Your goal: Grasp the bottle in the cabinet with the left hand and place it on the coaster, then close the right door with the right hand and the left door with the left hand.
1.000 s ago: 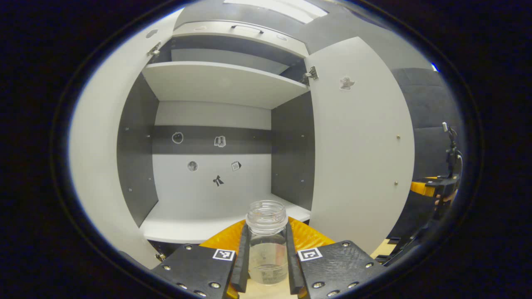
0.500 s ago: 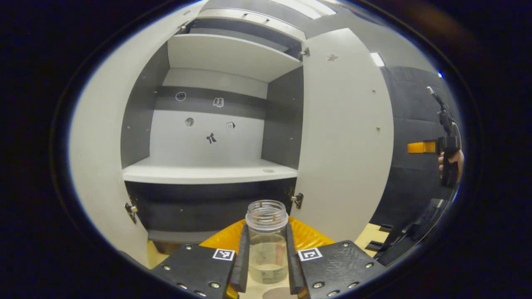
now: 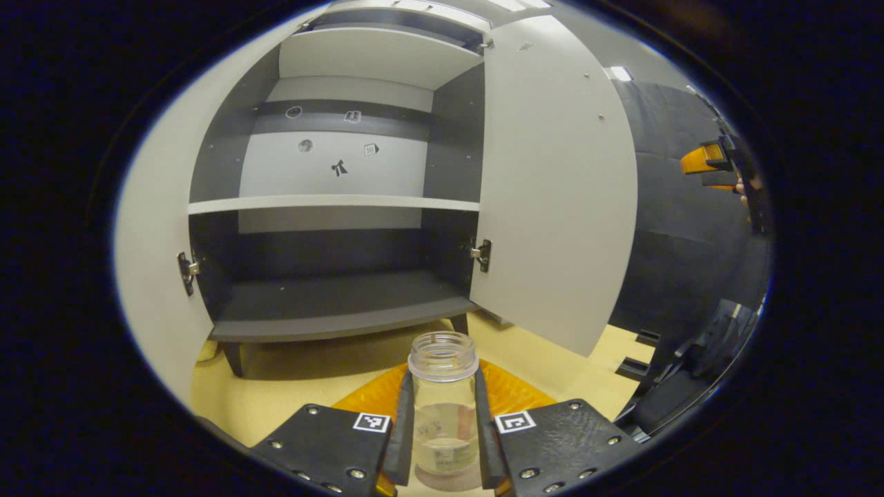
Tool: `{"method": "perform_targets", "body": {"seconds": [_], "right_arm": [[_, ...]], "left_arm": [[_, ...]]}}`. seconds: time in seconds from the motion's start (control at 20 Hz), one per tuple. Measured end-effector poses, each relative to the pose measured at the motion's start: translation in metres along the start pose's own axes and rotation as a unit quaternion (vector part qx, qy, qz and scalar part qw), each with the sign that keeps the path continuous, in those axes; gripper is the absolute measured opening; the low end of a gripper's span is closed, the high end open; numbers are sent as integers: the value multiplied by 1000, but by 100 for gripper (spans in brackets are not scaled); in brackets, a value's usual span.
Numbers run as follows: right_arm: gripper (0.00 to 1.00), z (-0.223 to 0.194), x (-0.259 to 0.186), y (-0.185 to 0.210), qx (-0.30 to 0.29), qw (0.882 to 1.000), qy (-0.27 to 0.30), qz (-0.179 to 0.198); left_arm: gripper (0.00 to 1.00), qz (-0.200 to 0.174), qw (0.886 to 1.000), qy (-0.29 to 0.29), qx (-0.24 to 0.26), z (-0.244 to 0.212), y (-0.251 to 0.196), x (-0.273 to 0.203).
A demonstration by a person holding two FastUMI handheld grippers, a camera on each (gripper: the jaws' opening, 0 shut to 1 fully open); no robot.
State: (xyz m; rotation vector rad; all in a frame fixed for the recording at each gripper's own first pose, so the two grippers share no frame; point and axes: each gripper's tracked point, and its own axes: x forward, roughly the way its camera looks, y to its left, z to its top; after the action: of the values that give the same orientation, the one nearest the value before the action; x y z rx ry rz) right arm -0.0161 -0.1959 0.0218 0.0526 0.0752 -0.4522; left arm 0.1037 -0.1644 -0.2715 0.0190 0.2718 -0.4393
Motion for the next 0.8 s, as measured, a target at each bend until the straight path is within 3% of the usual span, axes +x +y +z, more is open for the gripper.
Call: {"method": "perform_targets", "body": {"seconds": [0.55, 0.65, 0.7, 0.75, 0.8], "right_arm": [[95, -8, -26, 2, -8, 1000, 17, -9], [92, -8, -26, 3, -11, 1000, 16, -4], [95, -9, -23, 2, -11, 1000, 18, -5], [95, -9, -18, -1, -6, 1000, 20, -4], [95, -7, -13, -3, 0, 1000, 20, -3]], "left_arm": [[46, -11, 1000, 7, 0, -32, -14, -16], [57, -20, 999, 38, -12, -47, -22, -19], [63, -15, 998, 60, -16, -56, -22, -21], [78, -6, 998, 69, -14, -58, -19, -20], [84, 2, 997, 72, -11, -57, -16, -19]]}}
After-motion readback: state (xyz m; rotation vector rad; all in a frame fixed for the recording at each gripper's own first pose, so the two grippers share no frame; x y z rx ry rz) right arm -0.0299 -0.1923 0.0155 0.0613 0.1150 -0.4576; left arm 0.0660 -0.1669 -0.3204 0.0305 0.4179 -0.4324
